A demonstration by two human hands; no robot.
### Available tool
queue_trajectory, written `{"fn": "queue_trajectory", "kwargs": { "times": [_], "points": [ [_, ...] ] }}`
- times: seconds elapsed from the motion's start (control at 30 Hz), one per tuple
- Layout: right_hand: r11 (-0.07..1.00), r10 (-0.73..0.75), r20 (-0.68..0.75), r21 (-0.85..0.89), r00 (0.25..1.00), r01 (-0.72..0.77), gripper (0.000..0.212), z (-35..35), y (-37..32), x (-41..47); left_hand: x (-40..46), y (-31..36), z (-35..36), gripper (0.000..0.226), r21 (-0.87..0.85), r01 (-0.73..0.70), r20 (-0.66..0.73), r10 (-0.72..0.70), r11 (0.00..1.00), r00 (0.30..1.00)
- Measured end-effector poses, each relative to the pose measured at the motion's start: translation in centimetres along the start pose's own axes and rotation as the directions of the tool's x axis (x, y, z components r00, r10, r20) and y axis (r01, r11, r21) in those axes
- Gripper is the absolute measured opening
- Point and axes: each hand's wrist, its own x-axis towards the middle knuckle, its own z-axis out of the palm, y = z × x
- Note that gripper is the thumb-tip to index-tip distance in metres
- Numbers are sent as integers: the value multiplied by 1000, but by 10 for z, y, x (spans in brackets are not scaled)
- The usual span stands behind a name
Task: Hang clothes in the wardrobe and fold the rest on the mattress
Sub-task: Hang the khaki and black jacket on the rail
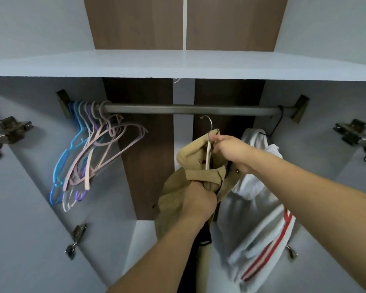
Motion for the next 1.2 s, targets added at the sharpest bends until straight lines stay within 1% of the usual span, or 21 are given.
{"fn": "queue_trajectory", "kwargs": {
  "times": [0.07,0.13,0.17,0.23,0.3,0.33,0.4,0.43,0.47,0.53,0.57,0.63,0.7,0.73,0.77,0.87,1.0,1.03,1.1,1.13,1.2],
  "points": [
    [999,-3,8,-49,1000,3,53,-17,4,16,19,5,19,27,60,-42,-32,44,997,999],
    [995,-63,21,-71,998,65,53,-32,7,30,35,10,34,34,152,-99,-65,110,983,992],
    [990,-112,8,-89,994,112,49,-38,7,38,42,13,40,37,201,-128,-76,146,971,986],
    [963,-221,-64,-169,973,208,34,-51,5,54,51,18,51,40,278,-172,-78,201,945,977],
    [936,-314,-178,-222,933,272,25,-62,3,67,59,24,60,42,276,-194,-65,219,942,973],
    [928,-353,-229,-211,907,308,26,-68,2,73,63,27,63,43,246,-199,-53,219,949,974],
    [906,-419,-315,-212,852,368,37,-79,0,80,69,33,70,43,192,-209,-41,221,959,975],
    [894,-441,-347,-256,828,369,42,-85,-1,82,73,36,74,44,173,-215,-47,226,961,973],
    [875,-463,-373,-338,804,347,46,-92,-1,84,77,38,78,43,162,-217,-55,228,963,972],
    [831,-484,-421,-496,768,252,48,-107,-3,89,83,45,90,39,148,-190,-57,200,971,978],
    [838,-455,-454,-508,766,197,47,-115,-4,91,87,50,97,37,123,-160,-57,168,979,984],
    [903,-348,-517,-410,782,130,44,-127,-5,96,94,60,112,30,36,-96,-64,98,995,993],
    [945,-267,-552,-312,790,102,42,-133,-5,102,98,68,129,14,-45,-49,-61,46,998,997],
    [949,-254,-545,-298,799,99,41,-134,-5,104,98,70,137,11,-62,-36,-55,33,997,998],
    [945,-255,-524,-312,812,95,41,-134,-4,105,97,70,145,14,-75,-27,-48,23,997,999],
    [909,-286,-446,-406,848,93,45,-135,3,104,94,63,161,17,-105,-8,-51,2,994,999],
    [870,-317,-382,-481,868,107,39,-145,18,99,98,64,182,15,-92,-24,-75,17,996,997],
    [863,-318,-358,-492,878,112,39,-147,21,97,97,67,187,14,-79,-36,-62,31,996,998],
    [855,-318,-331,-505,889,117,40,-148,27,92,96,72,196,23,-27,-49,24,50,998,998],
    [852,-321,-325,-508,890,122,38,-148,31,92,97,72,198,28,11,-50,73,49,999,996],
    [851,-323,-320,-509,891,125,32,-149,40,90,103,73,195,29,45,-28,129,22,999,991]
  ]
}}
